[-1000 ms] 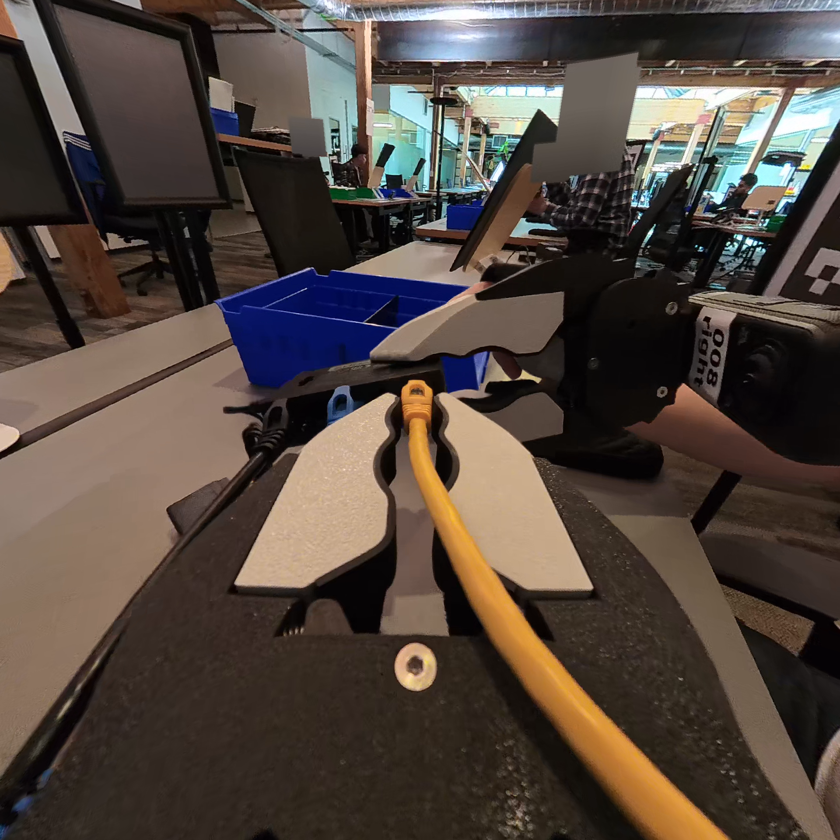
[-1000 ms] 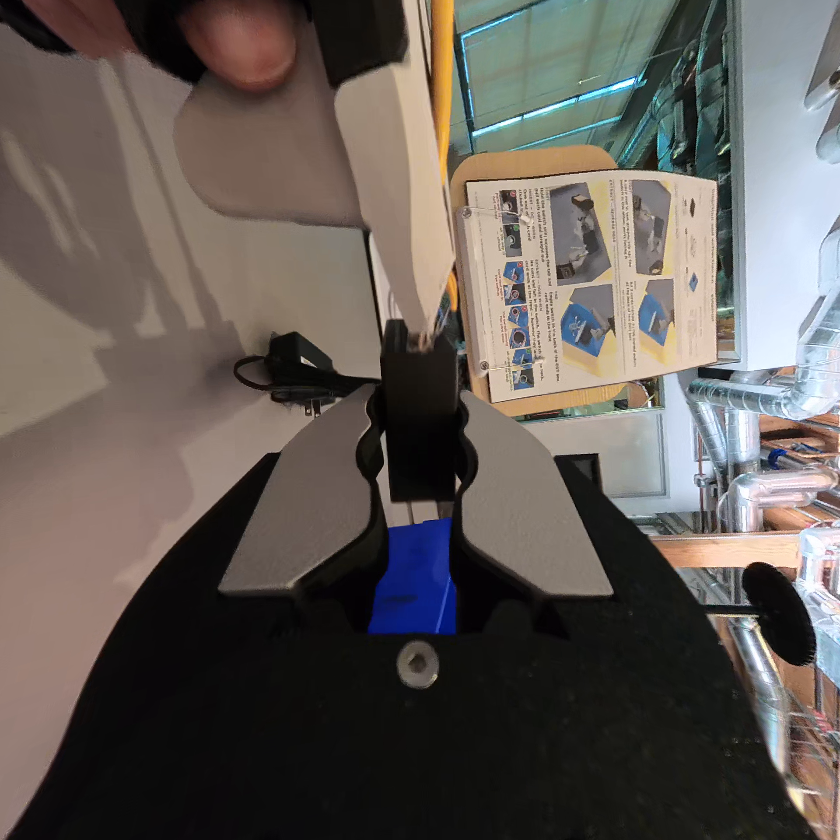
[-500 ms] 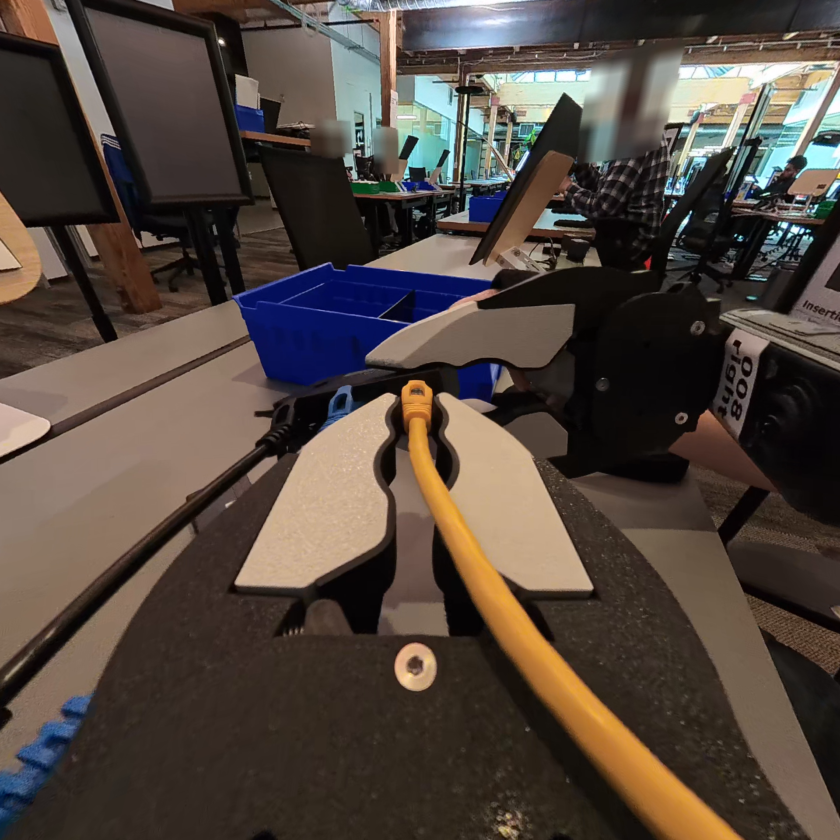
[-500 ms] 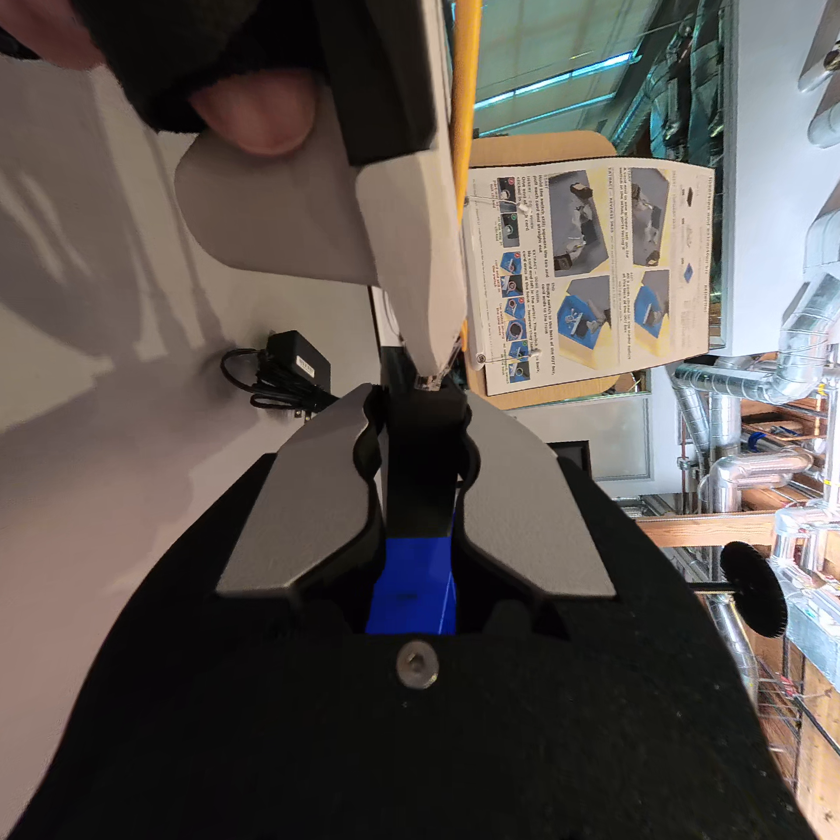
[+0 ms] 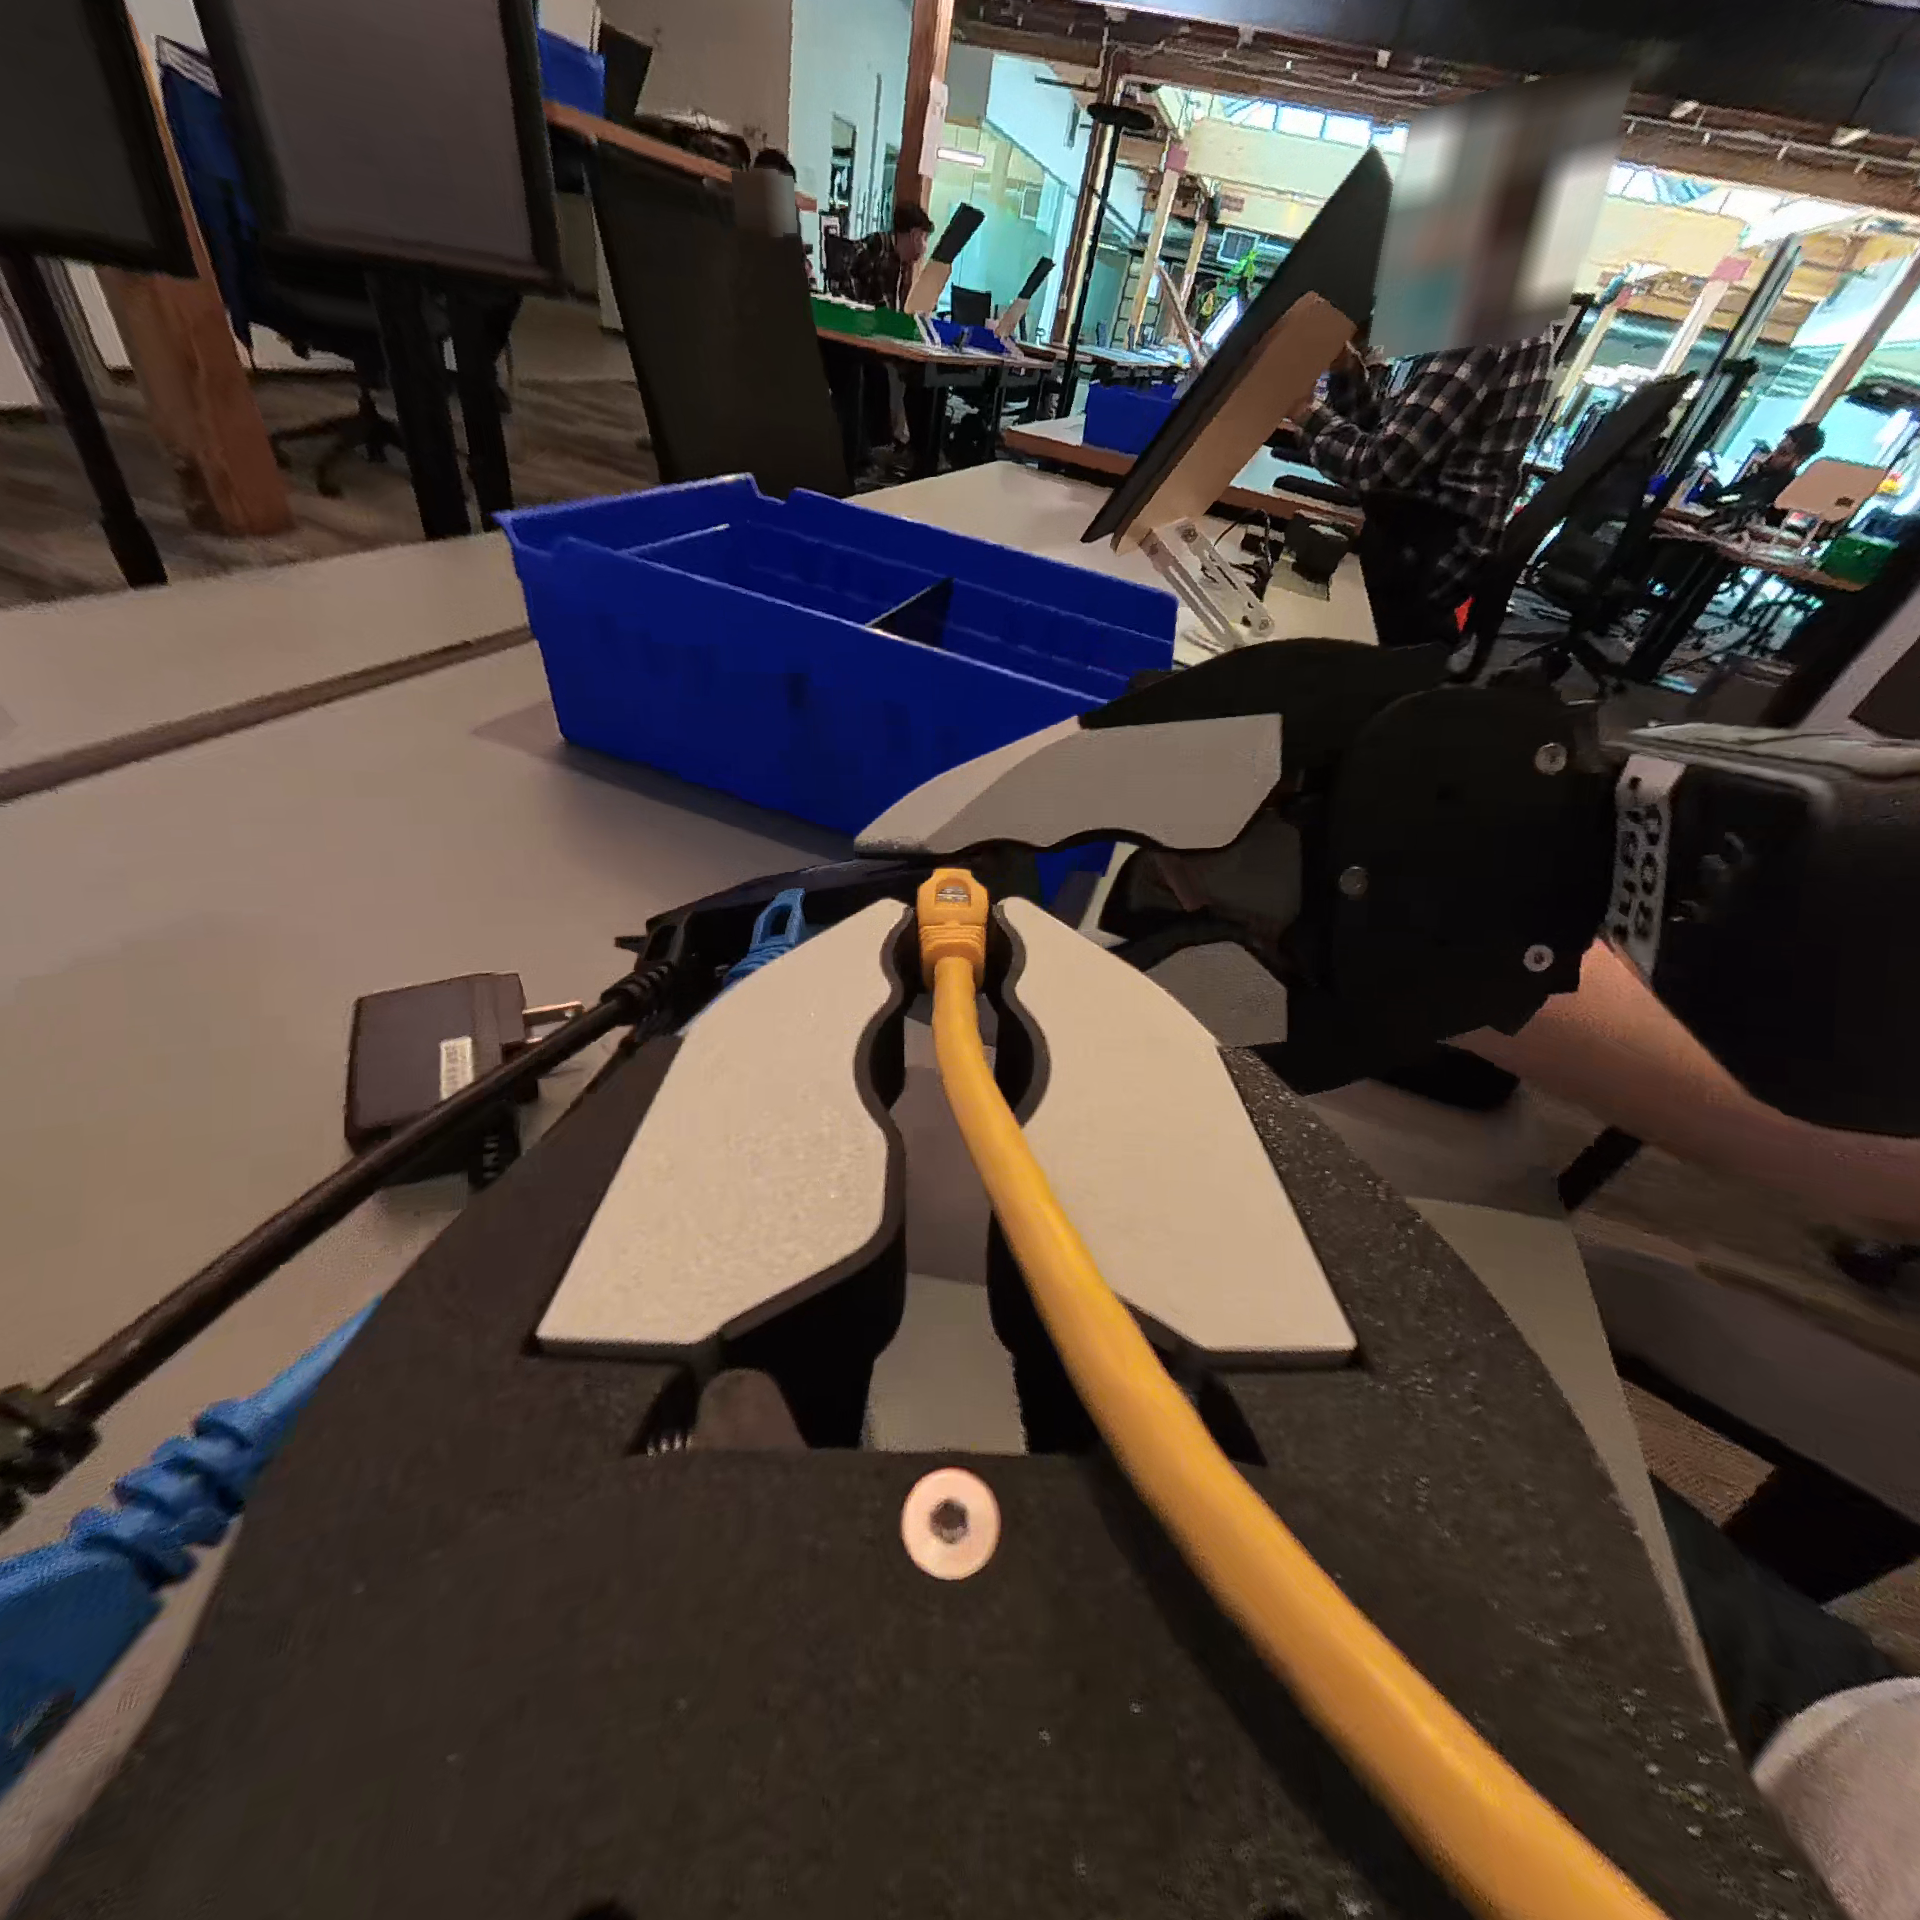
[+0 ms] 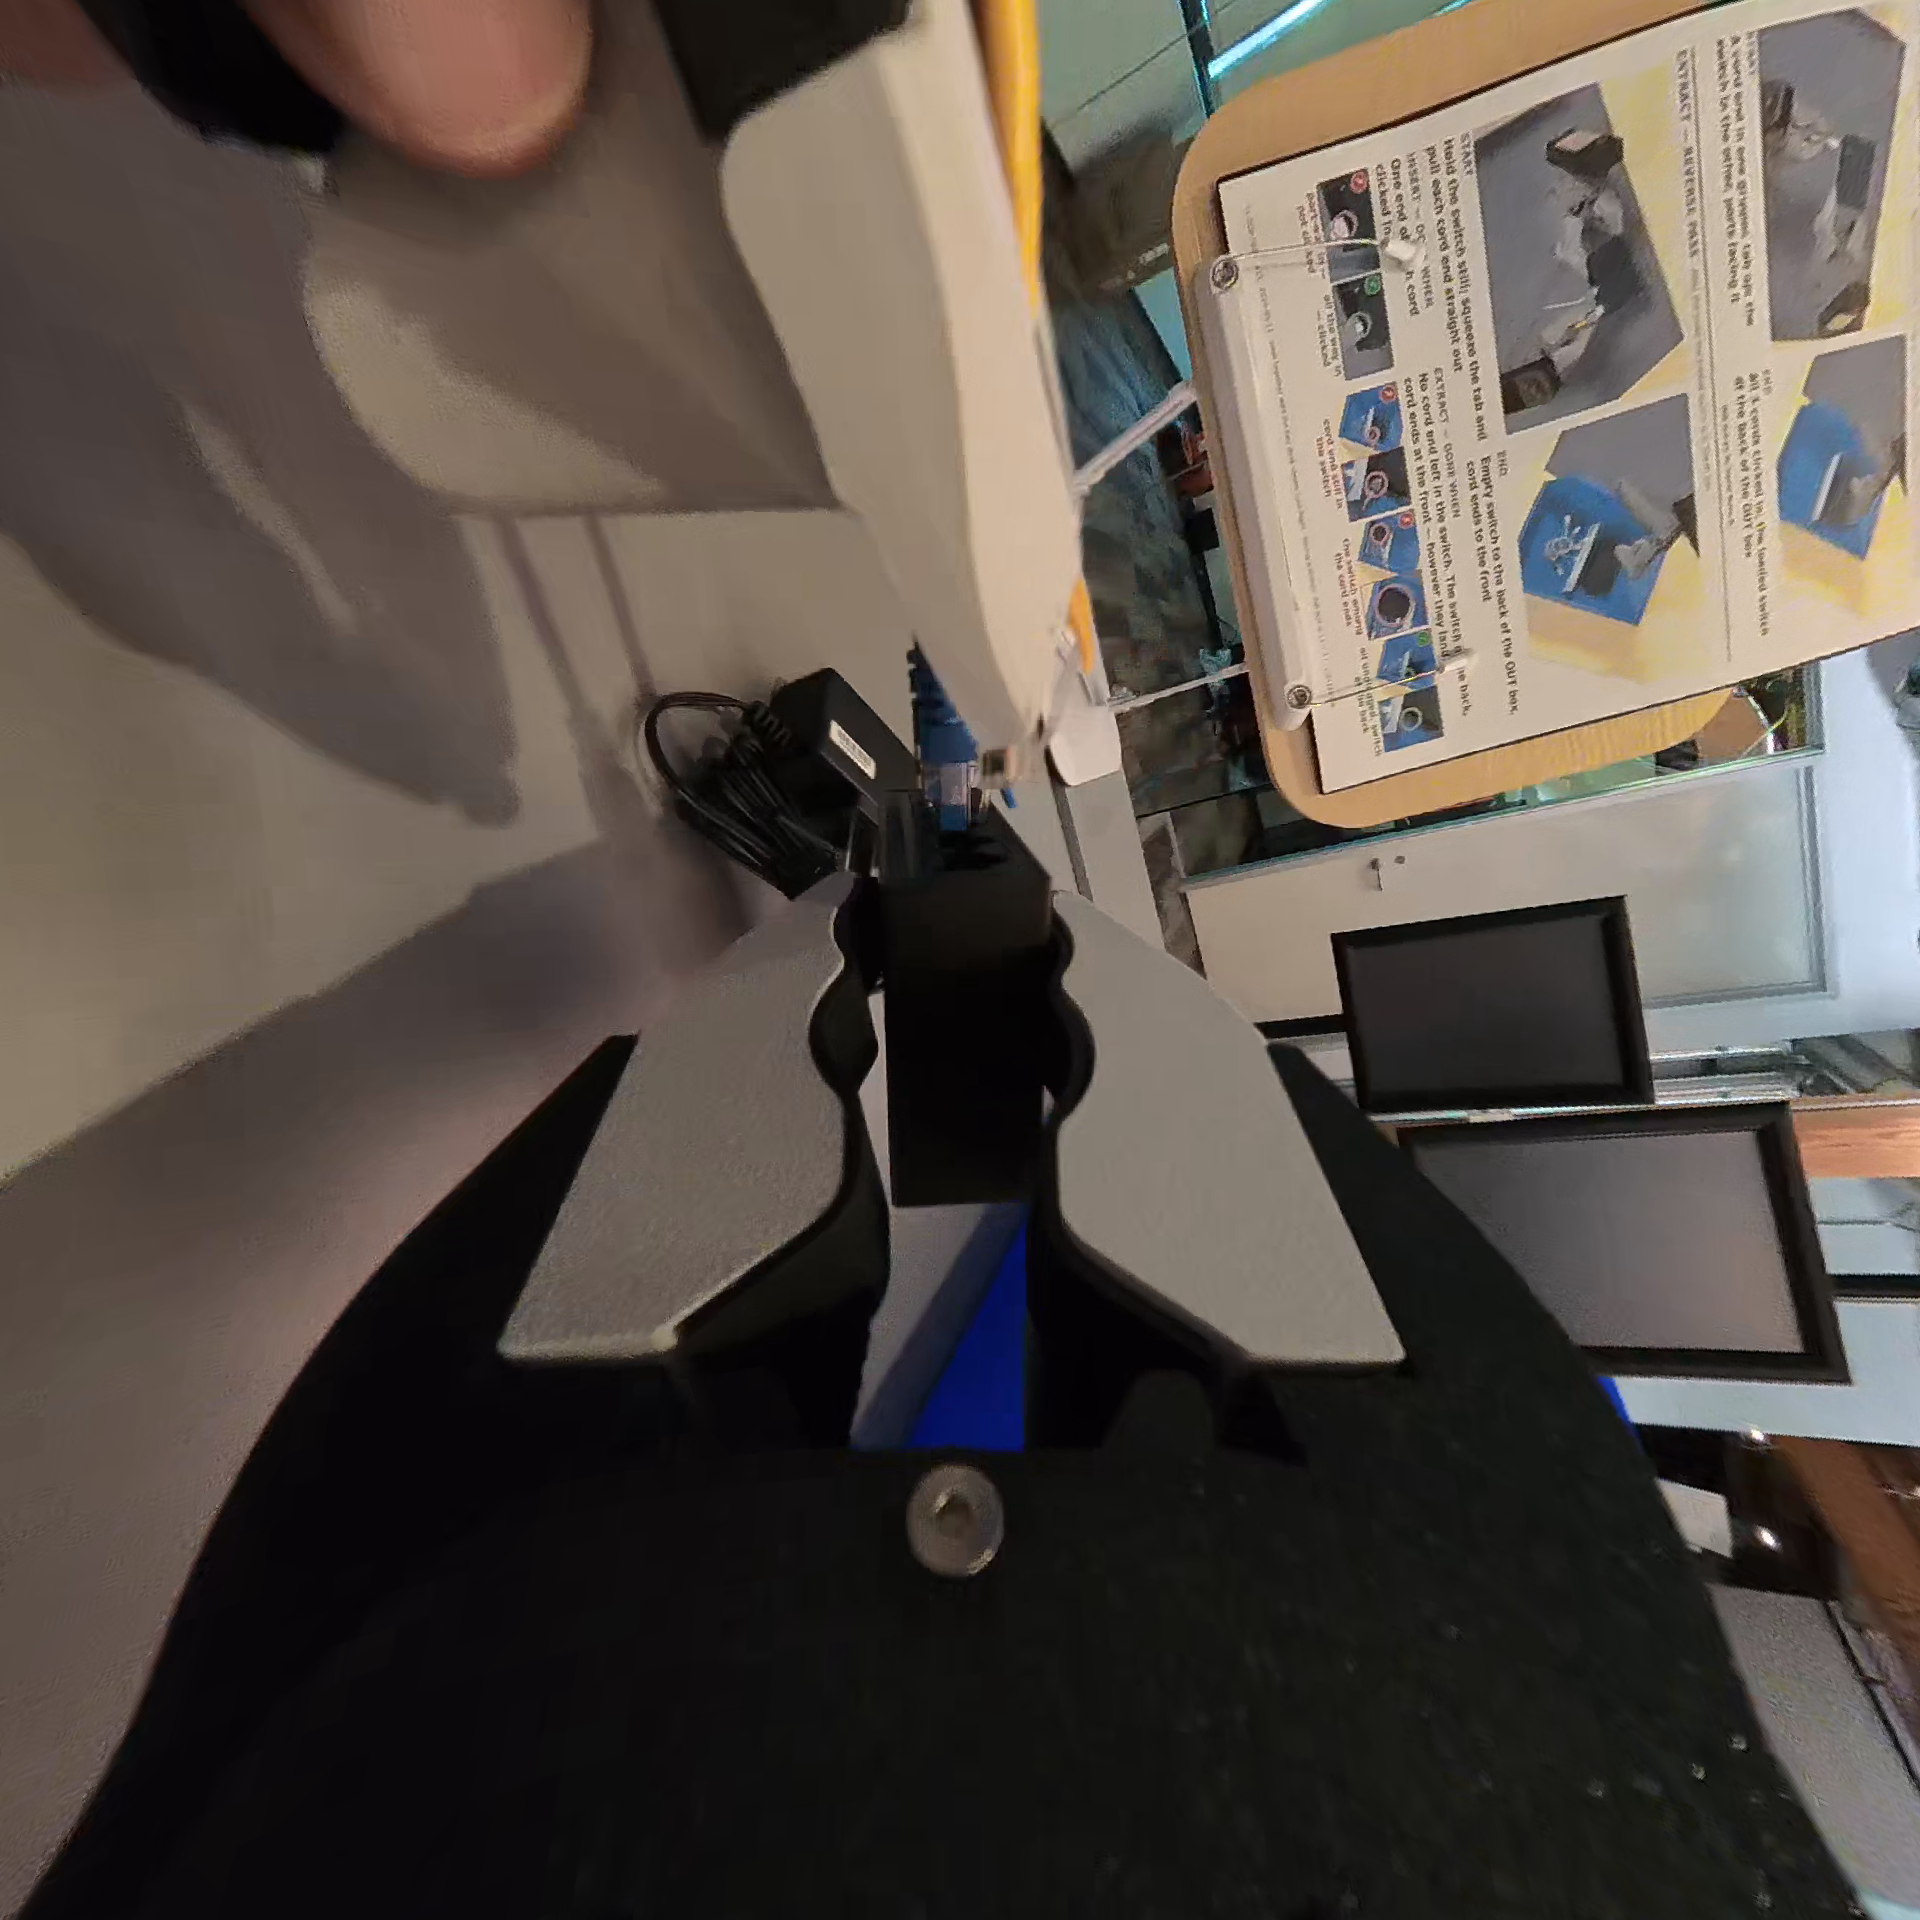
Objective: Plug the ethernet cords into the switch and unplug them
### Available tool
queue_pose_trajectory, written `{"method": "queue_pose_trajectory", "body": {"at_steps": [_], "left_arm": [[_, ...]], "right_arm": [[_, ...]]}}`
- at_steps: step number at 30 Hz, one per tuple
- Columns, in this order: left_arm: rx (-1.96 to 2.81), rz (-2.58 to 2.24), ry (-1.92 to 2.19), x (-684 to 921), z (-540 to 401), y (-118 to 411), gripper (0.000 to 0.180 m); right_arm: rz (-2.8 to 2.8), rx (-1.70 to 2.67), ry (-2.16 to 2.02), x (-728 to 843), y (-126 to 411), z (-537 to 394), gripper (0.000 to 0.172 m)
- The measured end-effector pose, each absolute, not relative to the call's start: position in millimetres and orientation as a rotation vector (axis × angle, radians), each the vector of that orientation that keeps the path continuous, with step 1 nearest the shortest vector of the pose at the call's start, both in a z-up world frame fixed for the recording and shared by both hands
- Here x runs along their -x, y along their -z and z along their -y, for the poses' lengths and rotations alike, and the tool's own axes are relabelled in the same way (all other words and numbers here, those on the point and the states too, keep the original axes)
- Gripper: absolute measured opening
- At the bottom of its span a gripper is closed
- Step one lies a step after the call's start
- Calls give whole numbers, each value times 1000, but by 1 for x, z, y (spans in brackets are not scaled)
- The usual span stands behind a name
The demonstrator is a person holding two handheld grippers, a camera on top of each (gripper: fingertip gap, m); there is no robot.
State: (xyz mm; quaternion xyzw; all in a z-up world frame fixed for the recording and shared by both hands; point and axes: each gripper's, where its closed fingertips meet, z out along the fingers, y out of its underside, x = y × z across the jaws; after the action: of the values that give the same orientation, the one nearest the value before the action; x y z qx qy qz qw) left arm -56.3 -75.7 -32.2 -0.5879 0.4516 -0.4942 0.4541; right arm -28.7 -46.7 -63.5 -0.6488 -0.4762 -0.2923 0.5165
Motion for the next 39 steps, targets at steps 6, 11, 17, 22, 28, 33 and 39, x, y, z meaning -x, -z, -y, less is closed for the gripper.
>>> {"method": "queue_pose_trajectory", "body": {"at_steps": [6, 11, 17, 22, 28, 33, 39], "left_arm": [[1499, -1089, 1302, 54, 74, 38, 12], [1507, -1097, 1331, 53, 78, 40, 12], [1512, -1117, 1359, 51, 82, 42, 12], [1524, -1164, 1373, 51, 85, 43, 12], [1625, -1180, 1505, 49, 91, 54, 12], [1556, -1160, 1514, 47, 94, 48, 12], [1561, -1177, 1571, 47, 97, 48, 12]], "right_arm": [[1118, 1504, 680, 37, 63, 50, 28], [1084, 1473, 649, 40, 61, 52, 27], [1078, 1458, 616, 39, 59, 57, 27], [1125, 1450, 620, 39, 59, 60, 27], [1213, 1434, 648, 40, 67, 66, 27], [1222, 1413, 661, 39, 60, 68, 27], [1274, 1383, 653, 40, 60, 72, 27]]}}
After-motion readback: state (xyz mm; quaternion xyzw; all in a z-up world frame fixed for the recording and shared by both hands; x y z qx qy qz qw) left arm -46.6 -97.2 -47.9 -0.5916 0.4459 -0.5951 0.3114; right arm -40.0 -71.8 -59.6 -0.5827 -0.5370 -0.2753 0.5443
